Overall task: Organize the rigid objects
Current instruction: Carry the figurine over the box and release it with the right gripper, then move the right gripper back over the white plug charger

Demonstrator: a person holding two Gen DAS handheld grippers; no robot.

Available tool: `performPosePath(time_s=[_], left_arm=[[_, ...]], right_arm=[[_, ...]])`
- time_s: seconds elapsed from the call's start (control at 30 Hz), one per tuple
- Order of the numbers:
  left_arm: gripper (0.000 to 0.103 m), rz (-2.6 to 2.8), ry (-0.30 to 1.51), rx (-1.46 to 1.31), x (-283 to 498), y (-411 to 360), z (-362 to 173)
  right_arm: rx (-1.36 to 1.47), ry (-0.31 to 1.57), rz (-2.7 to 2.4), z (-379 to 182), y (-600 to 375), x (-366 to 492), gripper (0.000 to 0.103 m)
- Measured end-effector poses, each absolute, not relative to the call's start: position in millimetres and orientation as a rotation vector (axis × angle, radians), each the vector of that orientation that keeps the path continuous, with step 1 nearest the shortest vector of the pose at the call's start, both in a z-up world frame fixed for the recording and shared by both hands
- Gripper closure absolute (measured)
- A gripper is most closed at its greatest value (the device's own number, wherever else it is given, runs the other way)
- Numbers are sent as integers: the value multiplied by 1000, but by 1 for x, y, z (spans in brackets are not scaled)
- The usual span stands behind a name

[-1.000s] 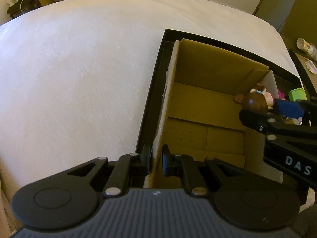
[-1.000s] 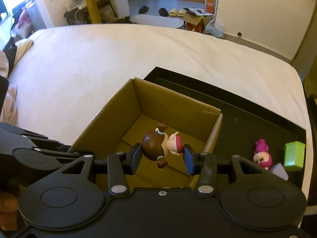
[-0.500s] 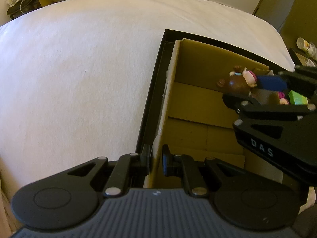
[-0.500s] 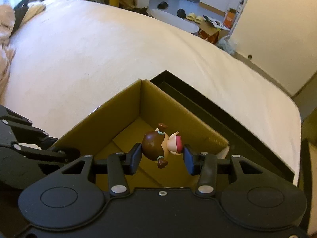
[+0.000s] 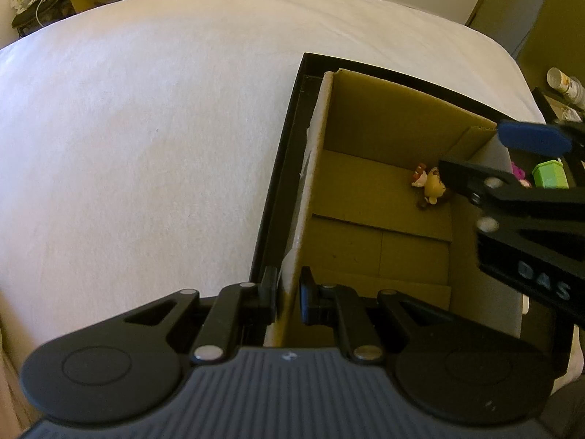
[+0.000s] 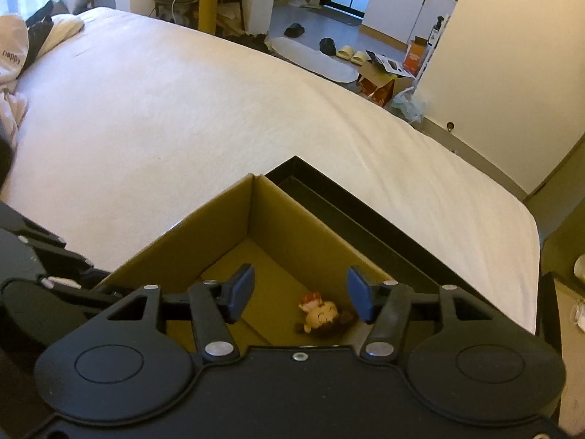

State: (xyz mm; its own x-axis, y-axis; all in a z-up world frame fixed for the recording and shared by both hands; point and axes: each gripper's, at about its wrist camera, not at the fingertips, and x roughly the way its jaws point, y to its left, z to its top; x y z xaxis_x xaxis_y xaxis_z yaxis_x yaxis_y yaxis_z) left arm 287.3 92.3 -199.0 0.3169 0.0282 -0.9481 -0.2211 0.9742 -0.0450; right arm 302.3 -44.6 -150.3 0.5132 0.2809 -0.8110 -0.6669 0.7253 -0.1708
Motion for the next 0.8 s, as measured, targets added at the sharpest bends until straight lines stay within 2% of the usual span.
performPosePath(time_s=[0.53,0.8], left_arm=[[92,185,1243,-176,289,86,-197],[92,204,1244,-178,288,85,-194]], right_arm=[[-381,891,502,-141,-98,291,47],[-318,896,446,-144,-128,281,41]])
